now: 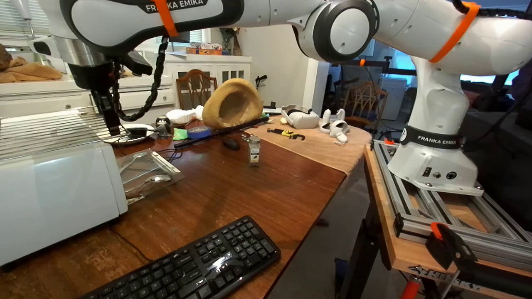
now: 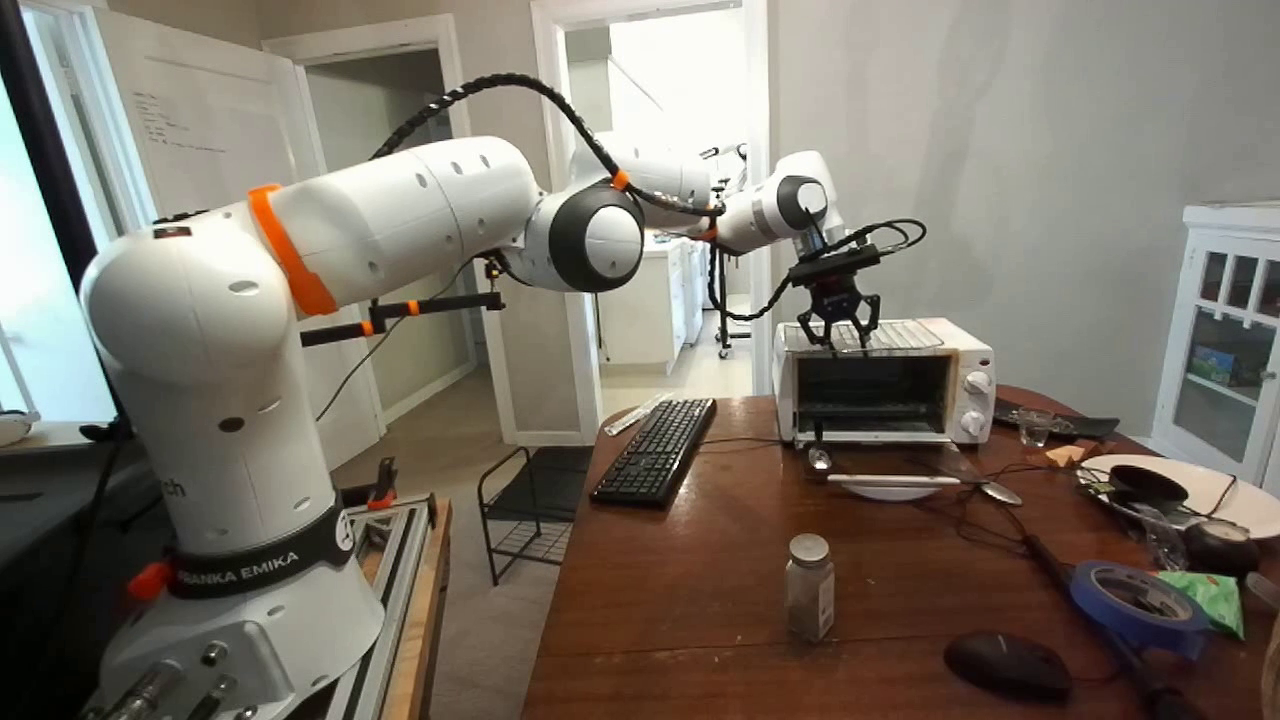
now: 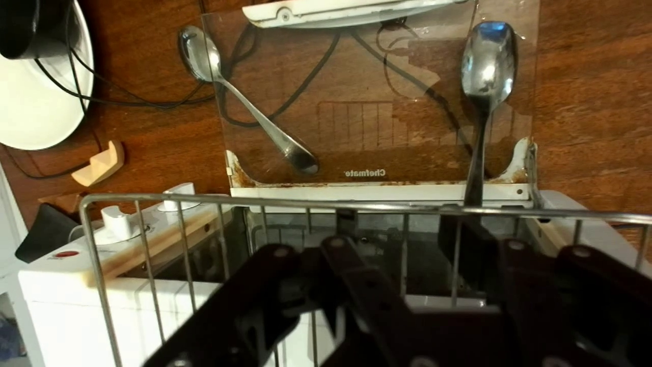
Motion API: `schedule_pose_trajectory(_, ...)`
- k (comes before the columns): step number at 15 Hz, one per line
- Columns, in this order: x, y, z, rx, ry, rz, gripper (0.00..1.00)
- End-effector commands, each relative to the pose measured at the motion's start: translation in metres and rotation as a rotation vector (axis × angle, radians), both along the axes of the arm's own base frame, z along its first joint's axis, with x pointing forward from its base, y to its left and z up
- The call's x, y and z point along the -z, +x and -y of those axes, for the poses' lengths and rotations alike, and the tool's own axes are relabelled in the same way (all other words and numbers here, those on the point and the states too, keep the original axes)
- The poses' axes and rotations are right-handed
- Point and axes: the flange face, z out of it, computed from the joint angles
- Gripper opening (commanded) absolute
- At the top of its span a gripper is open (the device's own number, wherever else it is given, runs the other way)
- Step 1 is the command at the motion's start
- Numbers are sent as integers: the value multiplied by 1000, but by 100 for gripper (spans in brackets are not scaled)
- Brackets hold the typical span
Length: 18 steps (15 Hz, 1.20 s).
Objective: Put the rack on top of the microwave then move the spoon to the right
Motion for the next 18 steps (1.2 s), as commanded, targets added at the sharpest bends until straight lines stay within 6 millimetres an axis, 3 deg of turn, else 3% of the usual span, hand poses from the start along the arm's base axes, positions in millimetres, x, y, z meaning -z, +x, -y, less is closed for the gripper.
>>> schedule_pose_trajectory(1, 2, -1, -5, 11, -1, 18, 77)
schedule_pose_trajectory(4, 1, 0, -3, 19, 0, 22, 97)
schedule_pose_trajectory(5, 0, 0, -3, 22, 1, 22, 70)
schedule_pose_trajectory(8, -4, 1, -2, 30, 6, 26, 56)
schedule_pose_trajectory(14, -17, 3, -1, 35, 19, 45, 7)
schedule_pose_trajectory(16, -25, 4, -1, 35, 27, 56, 2)
schedule_pose_trajectory(17, -29, 4, 0, 36, 29, 63, 12)
schedule_pose_trajectory(18, -32, 5, 0, 37, 32, 68, 16)
